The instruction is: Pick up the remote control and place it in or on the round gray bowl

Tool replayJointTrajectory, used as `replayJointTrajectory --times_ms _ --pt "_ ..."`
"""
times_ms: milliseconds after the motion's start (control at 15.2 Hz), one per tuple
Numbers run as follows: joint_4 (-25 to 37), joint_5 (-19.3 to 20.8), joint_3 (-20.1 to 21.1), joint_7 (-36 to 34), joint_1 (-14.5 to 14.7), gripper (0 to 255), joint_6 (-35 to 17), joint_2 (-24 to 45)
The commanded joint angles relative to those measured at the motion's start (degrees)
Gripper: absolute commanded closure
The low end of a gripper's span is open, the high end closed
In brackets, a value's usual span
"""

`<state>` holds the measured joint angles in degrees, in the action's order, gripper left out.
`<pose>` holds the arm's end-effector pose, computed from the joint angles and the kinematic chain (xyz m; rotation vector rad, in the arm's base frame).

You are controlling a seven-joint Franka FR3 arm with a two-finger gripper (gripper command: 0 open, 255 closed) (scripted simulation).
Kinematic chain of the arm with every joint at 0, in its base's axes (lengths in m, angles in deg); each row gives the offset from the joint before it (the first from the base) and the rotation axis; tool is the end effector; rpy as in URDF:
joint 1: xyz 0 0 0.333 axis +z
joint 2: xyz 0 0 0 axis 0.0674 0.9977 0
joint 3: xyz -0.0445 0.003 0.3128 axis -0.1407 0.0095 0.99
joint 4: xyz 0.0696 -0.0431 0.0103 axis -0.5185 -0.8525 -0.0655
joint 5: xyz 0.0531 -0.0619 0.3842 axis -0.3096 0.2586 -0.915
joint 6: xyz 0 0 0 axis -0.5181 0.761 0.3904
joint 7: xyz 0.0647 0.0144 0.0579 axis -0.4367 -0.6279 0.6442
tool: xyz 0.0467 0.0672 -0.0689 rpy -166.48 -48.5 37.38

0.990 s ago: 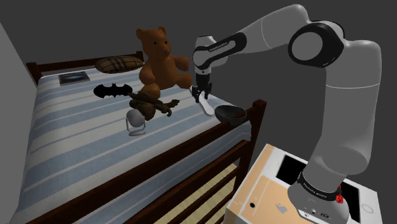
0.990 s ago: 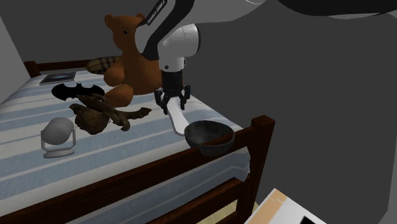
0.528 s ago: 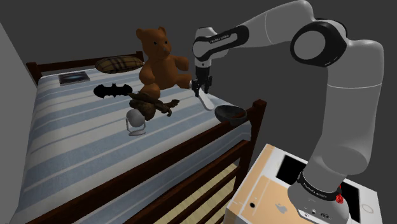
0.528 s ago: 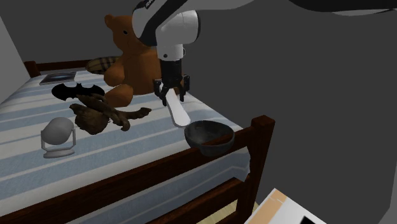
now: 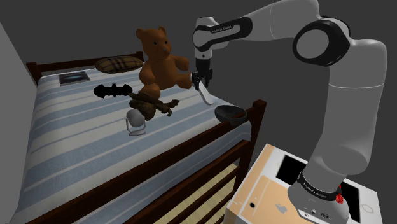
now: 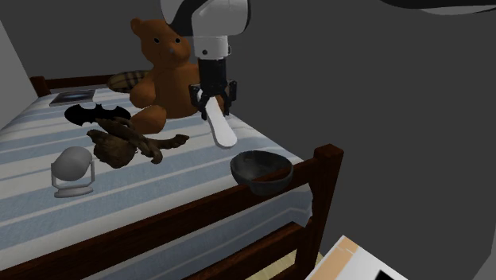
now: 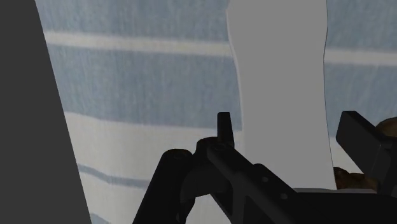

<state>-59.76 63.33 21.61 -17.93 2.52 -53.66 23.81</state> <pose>0.6394 -0.0726 0.4802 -3.1181 0.1870 0.0112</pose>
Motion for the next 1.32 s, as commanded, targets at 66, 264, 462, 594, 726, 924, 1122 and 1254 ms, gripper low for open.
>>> replayJointTrajectory --times_ms 66,264,462,594,726,924,1122,1254 --pt "-6.34 0.5 -0.24 0.28 -0.01 255 -1.22 -5.14" --pt "-15.26 1.27 -0.58 0.69 -0.17 255 -3.13 -12.19" --pt "-23.21 2.12 -0.92 1.08 -0.48 255 -4.31 -19.0" --pt "-28.09 2.74 -1.15 1.33 -0.78 255 -4.73 -23.49" --pt "-32.66 3.39 -1.38 1.61 -1.16 255 -4.84 -27.98" --pt "-39.23 4.46 -1.77 2.09 -1.9 255 -4.43 -35.0" --pt "-41.13 4.45 -1.85 2.16 -1.92 255 -6.81 -34.52" --pt "-42.33 4.44 -1.91 2.2 -1.93 255 -8.4 -34.13"
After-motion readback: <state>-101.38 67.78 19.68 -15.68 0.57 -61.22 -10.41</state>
